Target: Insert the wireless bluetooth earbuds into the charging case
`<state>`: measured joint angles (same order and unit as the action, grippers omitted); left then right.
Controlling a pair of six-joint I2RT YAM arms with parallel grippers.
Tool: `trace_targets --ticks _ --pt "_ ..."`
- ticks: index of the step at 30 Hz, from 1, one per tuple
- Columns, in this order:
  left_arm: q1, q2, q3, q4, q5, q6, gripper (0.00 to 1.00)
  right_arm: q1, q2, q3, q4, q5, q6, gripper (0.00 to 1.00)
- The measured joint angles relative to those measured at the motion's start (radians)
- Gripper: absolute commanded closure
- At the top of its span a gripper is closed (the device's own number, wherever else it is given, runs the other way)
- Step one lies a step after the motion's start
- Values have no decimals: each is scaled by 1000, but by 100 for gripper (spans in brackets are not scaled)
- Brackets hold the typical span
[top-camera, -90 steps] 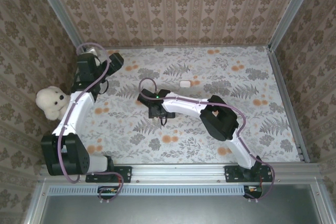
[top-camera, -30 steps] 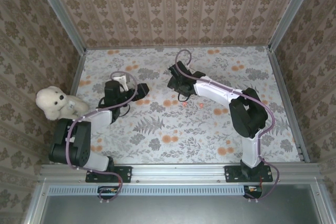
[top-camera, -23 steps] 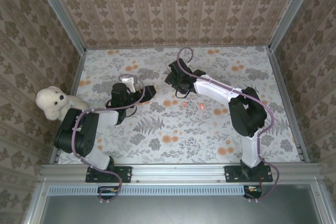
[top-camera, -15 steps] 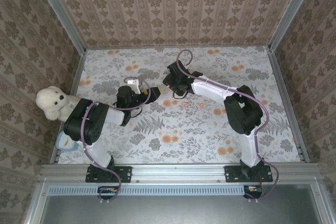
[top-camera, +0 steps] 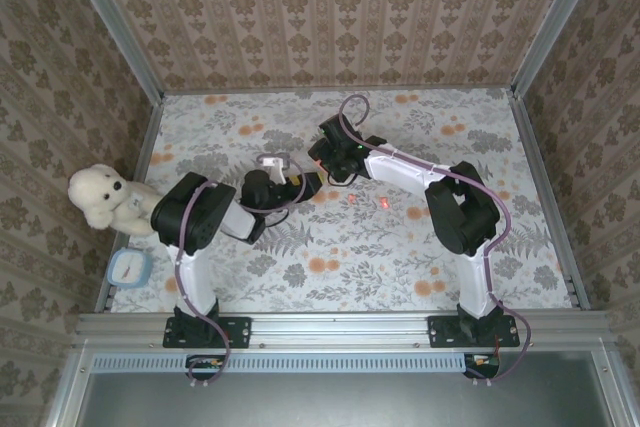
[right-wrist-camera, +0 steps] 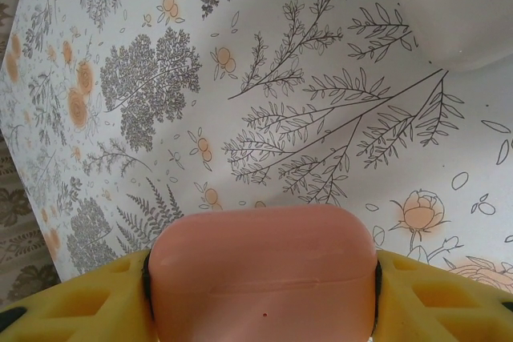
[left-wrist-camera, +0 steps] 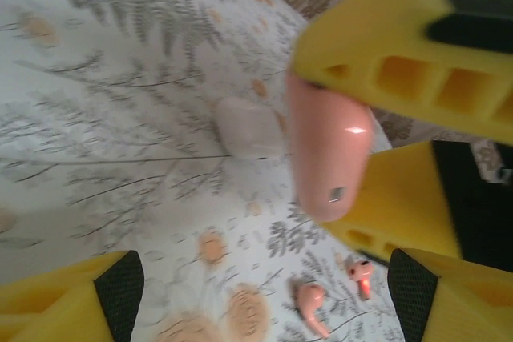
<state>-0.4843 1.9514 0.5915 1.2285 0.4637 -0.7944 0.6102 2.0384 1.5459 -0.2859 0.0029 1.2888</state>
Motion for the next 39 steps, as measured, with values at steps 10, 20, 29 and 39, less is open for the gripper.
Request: trace_targets --ticks 10,20,29,39 --pt "-26 53 65 22 -33 -7 27 -6 0 -4 22 -16 3 47" --pt "-27 67 105 23 -55 -14 35 -6 0 -46 54 -34 17 47" --pt "-33 99 124 26 -60 -17 53 -8 0 -67 82 -42 44 48" --pt "-32 105 136 36 -62 -23 73 -9 -1 -78 108 -45 55 48"
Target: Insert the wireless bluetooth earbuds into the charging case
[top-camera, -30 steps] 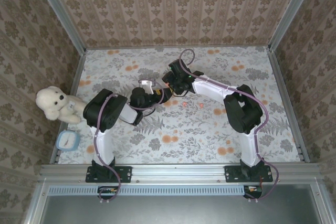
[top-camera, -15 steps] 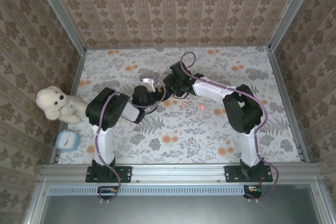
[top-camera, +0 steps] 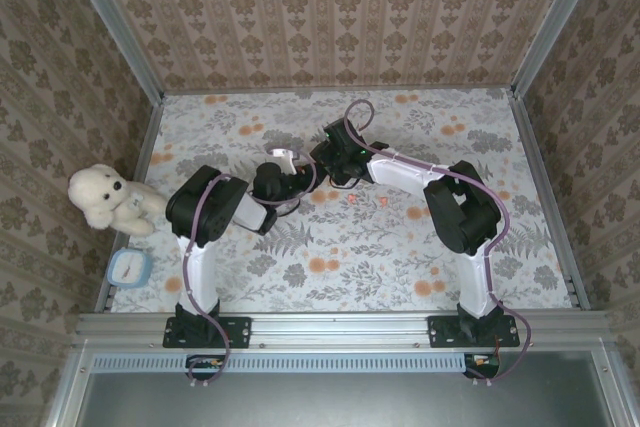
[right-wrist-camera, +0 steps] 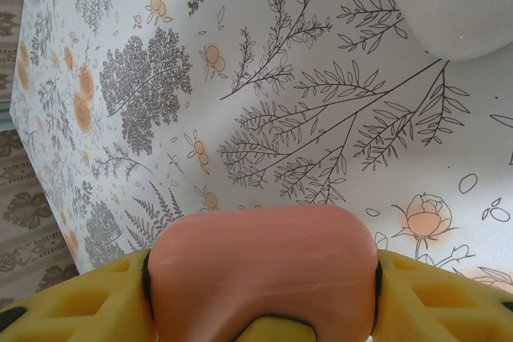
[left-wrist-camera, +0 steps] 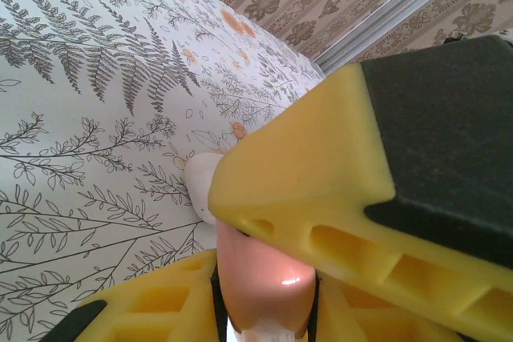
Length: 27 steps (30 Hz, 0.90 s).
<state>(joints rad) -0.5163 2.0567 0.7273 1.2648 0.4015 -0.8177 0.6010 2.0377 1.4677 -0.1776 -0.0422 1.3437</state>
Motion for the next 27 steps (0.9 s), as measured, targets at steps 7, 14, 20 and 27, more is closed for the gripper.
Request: trace_targets --ticks 7,14,20,27 --pt "0 5 3 0 -1 -3 73 -1 -1 -12 19 0 4 48" --pt "-4 5 19 0 -2 -13 83 -8 -16 -18 26 2 16 48" --pt "-7 5 28 0 -1 -14 89 -13 -24 -24 31 4 19 37" --pt "-1 5 34 5 7 -25 90 -36 -67 -42 41 -18 17 16"
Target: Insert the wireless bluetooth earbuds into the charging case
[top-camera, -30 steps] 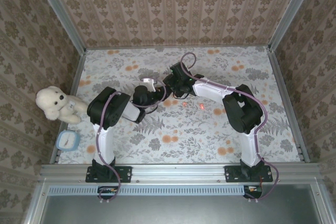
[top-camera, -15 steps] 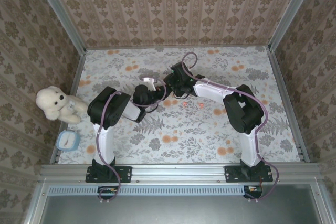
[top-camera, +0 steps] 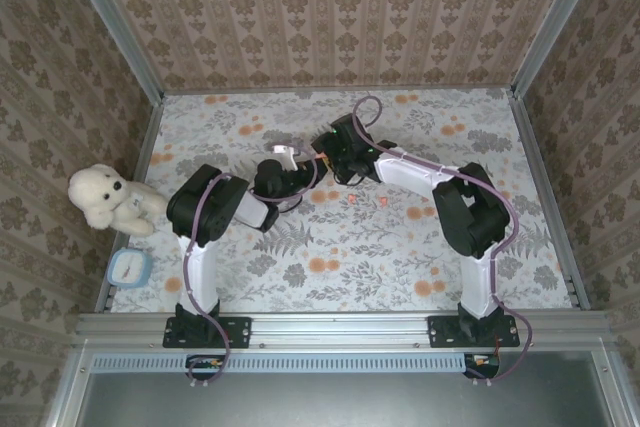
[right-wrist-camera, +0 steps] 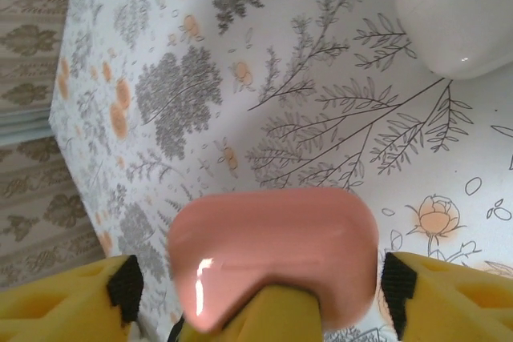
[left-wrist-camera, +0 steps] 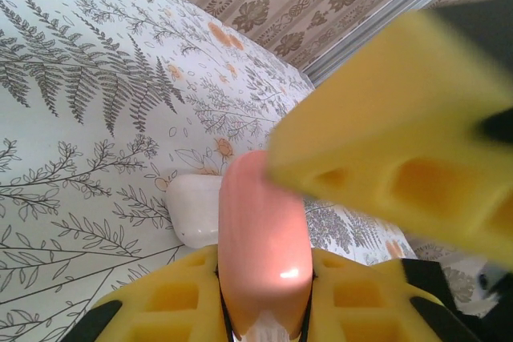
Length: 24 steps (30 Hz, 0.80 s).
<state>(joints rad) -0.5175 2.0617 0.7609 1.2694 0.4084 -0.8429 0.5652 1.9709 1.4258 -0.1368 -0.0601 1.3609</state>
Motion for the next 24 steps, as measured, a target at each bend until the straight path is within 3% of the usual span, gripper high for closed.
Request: trace_targets --ticks 6,13,18,24 --pt "25 -10 0 -5 56 -22 91 -85 -132 -58 19 -1 -50 15" --pt "112 -60 23 -9 239 -69 92 -193 -306 -227 79 -13 -225 15" --pt "164 -110 45 -17 380 -89 91 -200 -356 -358 119 -55 -383 15" --pt "177 -196 82 -143 536 -71 89 -200 -396 -458 209 -154 -566 16"
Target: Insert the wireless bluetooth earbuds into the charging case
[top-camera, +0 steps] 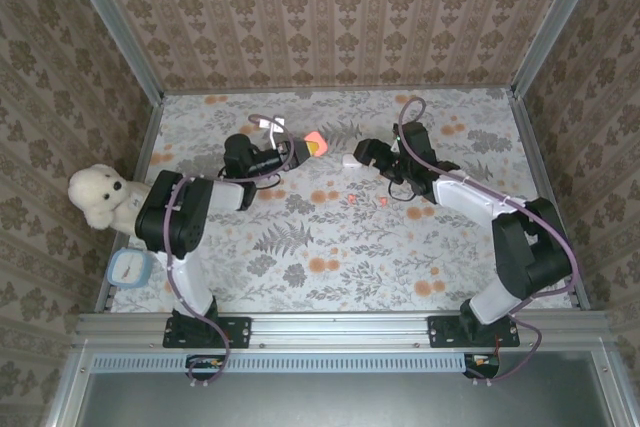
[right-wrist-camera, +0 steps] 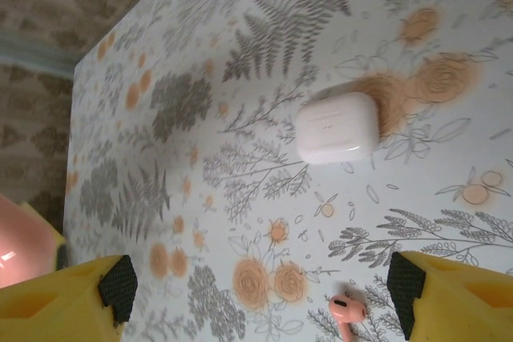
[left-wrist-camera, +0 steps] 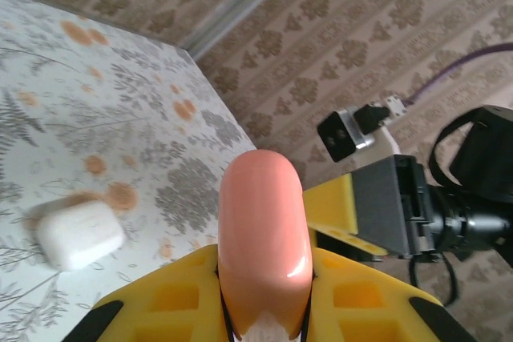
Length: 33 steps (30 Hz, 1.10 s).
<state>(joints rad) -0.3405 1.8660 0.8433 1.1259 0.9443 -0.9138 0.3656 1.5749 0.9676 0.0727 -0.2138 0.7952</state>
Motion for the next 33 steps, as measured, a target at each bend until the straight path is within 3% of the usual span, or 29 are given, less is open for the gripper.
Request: trace_targets --ticks 7,16,26,33 --pt "0 -139 53 -314 108 166 89 10 -25 -11 120 -146 -116 16" --pt "-39 -207 154 -746 131 439 89 72 -23 -11 194 -267 -172 18" --pt "-45 -219 163 -886 129 520 90 81 12 -4 197 -258 -188 21" --pt "-44 -267 163 -917 125 533 90 19 40 -25 220 -207 -169 24"
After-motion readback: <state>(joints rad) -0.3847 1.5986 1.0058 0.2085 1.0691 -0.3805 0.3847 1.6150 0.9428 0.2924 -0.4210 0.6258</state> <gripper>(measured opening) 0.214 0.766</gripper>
